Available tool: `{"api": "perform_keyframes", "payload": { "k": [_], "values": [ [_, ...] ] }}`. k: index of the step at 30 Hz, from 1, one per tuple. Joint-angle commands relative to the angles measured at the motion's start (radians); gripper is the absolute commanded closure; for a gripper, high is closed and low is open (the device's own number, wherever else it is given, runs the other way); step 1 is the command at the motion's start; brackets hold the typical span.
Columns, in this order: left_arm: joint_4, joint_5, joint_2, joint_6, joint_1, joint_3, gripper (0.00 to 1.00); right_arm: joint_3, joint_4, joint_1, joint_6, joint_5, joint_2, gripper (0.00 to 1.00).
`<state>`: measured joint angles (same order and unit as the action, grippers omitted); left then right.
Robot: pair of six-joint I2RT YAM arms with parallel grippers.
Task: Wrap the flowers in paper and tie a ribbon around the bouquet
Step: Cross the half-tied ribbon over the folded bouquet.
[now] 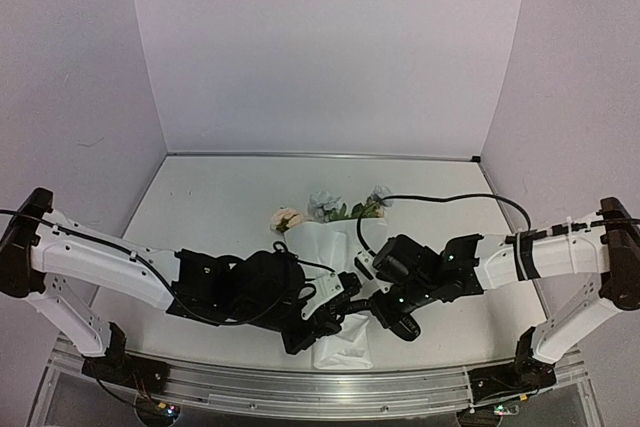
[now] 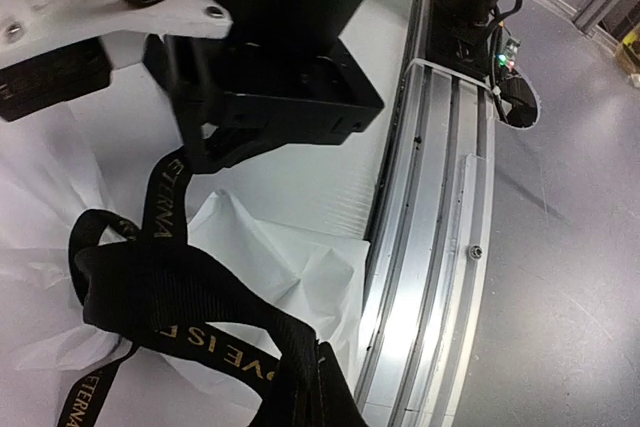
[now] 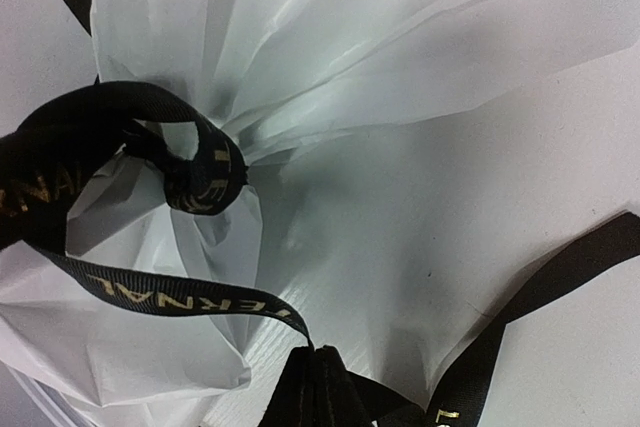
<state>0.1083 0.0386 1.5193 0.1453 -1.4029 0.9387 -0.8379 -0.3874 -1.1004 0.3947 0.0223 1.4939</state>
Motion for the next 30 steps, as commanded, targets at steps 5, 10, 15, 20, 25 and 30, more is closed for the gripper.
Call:
{"api": "perform_keyframes", "payload": {
  "k": [5,10,15,20,25,30],
  "values": [
    [0.035,-0.025,0.079,-0.035,-0.062,0.061,0.92,-0.008,-0.018,0.000,-0.013,-0.036,-0.050,1.00],
    [0.032,-0.063,0.044,-0.018,-0.073,0.045,0.66,-0.012,-0.018,-0.001,-0.028,-0.037,-0.062,1.00],
    [0.017,-0.080,-0.052,0.012,-0.073,0.010,0.45,-0.008,-0.025,-0.001,-0.047,0.007,-0.078,1.00],
    [-0.003,-0.122,-0.184,0.035,-0.055,-0.012,0.40,-0.011,-0.053,-0.001,-0.050,0.055,-0.086,1.00],
    [-0.038,-0.193,-0.209,0.083,0.074,-0.019,0.47,-0.010,-0.062,-0.002,-0.018,0.052,-0.081,1.00],
    [-0.034,-0.144,-0.078,0.025,0.158,0.066,0.53,-0.010,-0.017,-0.002,0.051,0.048,-0.064,1.00]
  ]
}}
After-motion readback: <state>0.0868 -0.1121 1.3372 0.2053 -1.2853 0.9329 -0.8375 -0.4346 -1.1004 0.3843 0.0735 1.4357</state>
